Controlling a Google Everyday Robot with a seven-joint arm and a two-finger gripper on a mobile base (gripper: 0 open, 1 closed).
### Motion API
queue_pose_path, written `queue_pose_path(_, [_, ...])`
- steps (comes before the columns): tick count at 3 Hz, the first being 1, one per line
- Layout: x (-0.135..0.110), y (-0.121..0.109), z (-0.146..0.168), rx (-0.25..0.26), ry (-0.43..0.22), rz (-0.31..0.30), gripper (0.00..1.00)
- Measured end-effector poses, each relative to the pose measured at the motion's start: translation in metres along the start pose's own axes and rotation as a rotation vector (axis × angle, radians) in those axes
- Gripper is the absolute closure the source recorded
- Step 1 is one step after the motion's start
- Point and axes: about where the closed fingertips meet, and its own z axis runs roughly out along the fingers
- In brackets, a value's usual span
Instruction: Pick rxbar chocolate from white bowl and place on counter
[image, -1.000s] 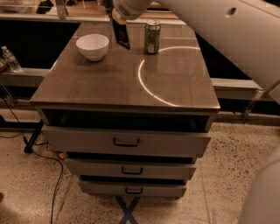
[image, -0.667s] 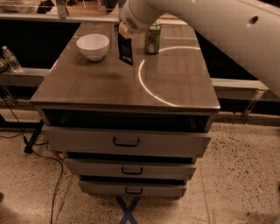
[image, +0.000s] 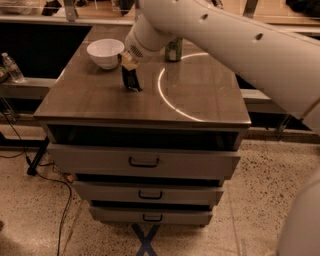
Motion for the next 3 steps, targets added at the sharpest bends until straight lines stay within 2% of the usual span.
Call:
queue_pose_path(1, [-0.002,0.009,0.022,-0.034,0.016,0.009,0.43])
queue_pose_path(2, [-0.001,0.013,0.036,-0.044,0.021,0.012,0.2])
queue_pose_path(3, [0.008,0.007,0.037,-0.029,0.004,0.037,0.0])
